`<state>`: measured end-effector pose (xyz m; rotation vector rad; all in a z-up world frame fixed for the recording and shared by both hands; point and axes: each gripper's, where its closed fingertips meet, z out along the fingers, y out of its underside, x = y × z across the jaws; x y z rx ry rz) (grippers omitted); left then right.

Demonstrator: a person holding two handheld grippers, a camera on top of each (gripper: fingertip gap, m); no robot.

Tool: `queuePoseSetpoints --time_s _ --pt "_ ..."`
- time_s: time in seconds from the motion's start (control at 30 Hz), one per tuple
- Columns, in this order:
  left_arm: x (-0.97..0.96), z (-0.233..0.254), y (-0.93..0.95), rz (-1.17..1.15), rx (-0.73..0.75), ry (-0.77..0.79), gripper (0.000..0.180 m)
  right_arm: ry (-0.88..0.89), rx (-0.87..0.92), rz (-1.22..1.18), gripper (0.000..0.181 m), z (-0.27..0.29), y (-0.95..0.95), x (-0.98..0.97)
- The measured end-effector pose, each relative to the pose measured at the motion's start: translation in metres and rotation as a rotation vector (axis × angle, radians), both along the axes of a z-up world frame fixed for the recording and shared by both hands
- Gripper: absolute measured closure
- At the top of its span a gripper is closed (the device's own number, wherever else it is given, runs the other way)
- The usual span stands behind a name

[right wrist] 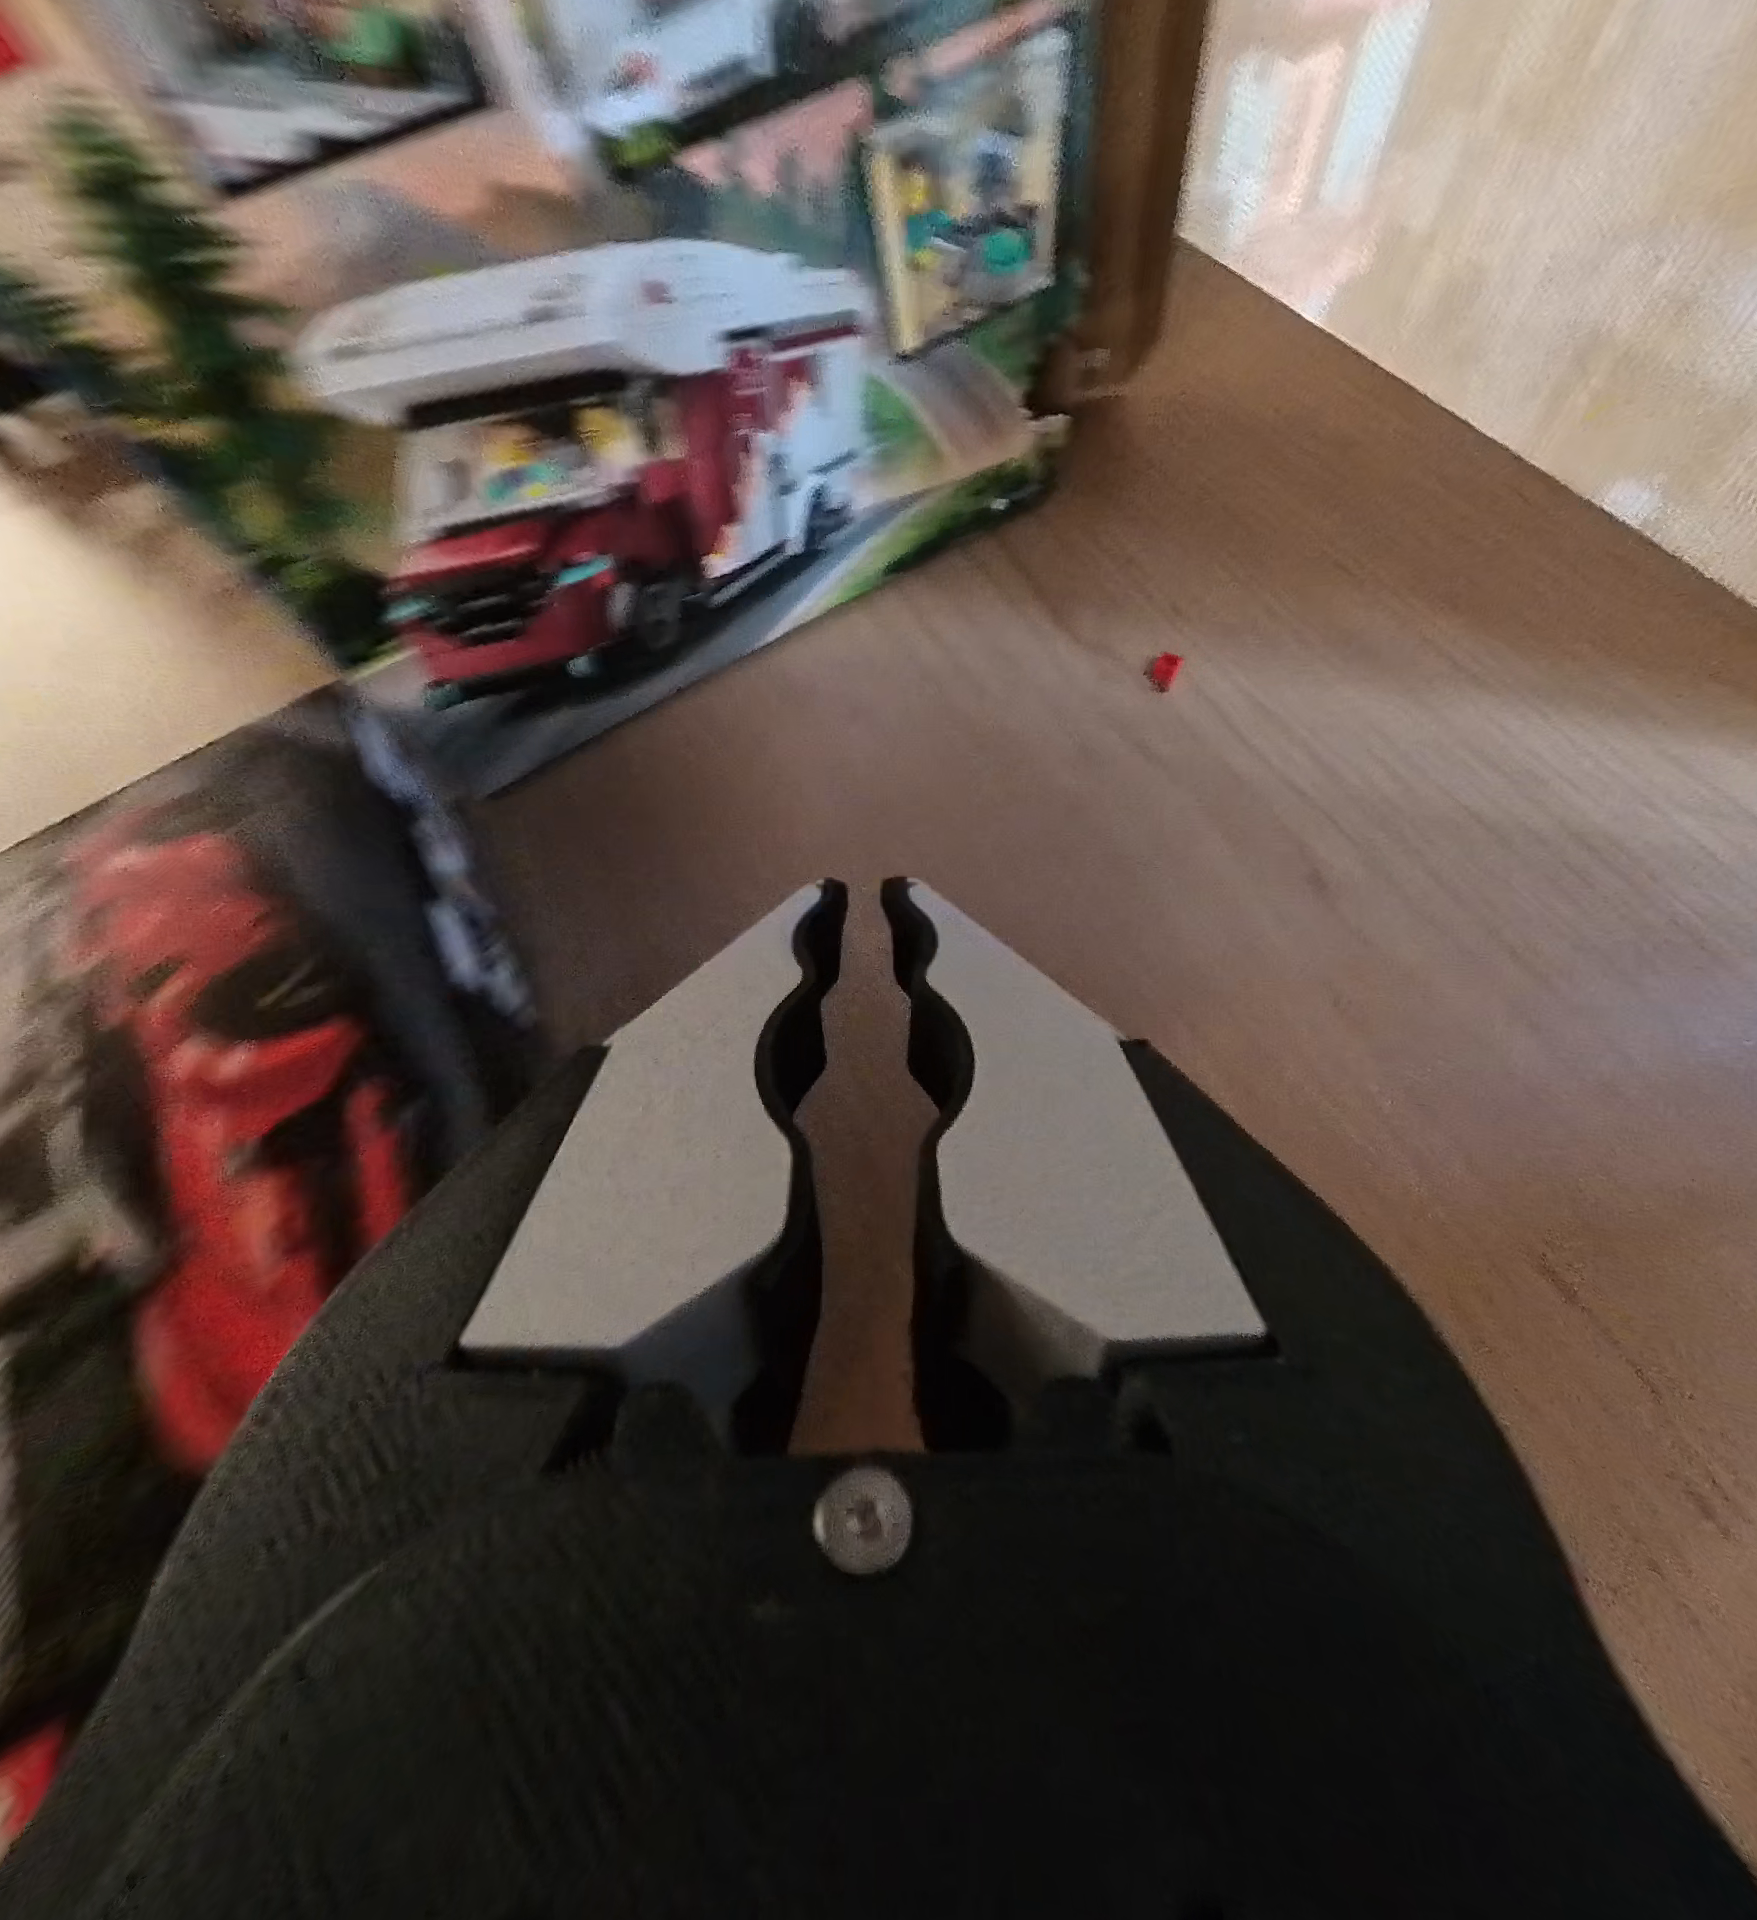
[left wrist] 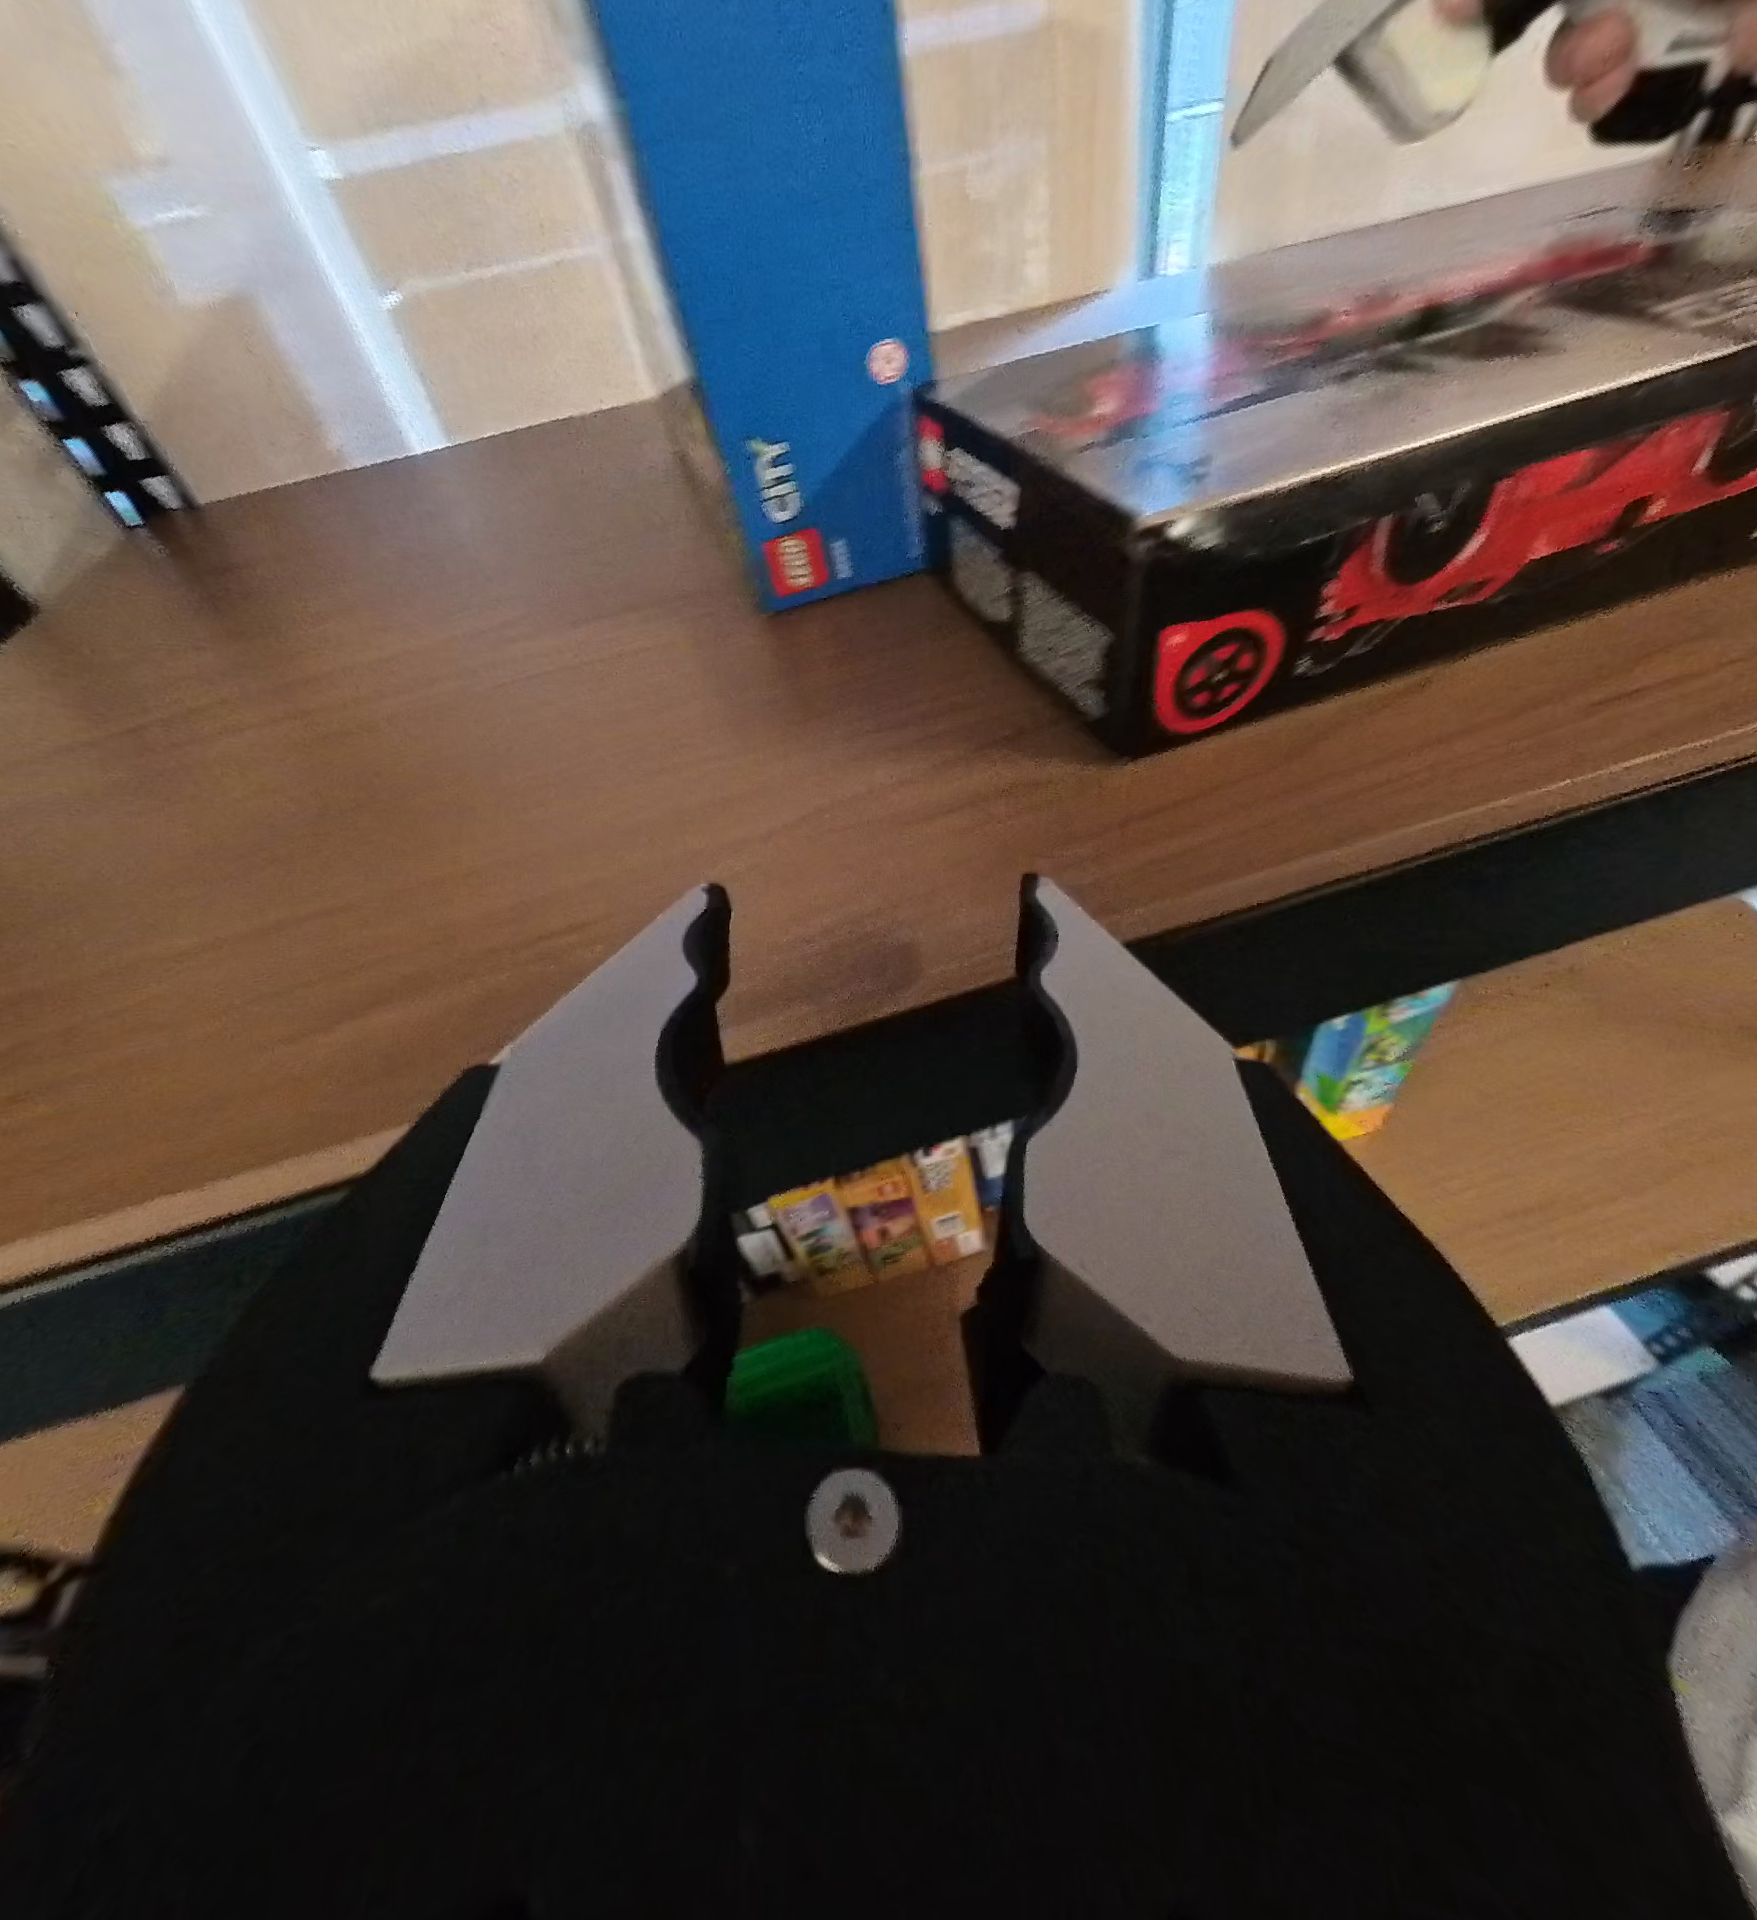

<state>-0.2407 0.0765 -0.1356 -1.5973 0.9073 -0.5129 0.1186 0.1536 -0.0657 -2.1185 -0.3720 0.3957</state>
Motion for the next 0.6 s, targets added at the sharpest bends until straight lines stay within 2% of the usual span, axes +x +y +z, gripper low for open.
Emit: queuePoseSetpoints --time_s 0.23,0.43,0.6 --pt "-0.101 0.008 0.037 0.158 0.052 -0.055 0.13 -0.151 -0.076 -0.135 0.168 -0.062 0.111 0.027" --pt "-0.167 -0.001 0.079 0.262 -0.002 -0.112 0.131 -0.217 -0.126 -0.145 0.162 -0.084 0.149 0.028" --pt "-0.19 0.001 0.104 0.293 0.025 -0.088 0.132 -0.288 -0.176 -0.115 0.159 -0.094 0.155 0.022"
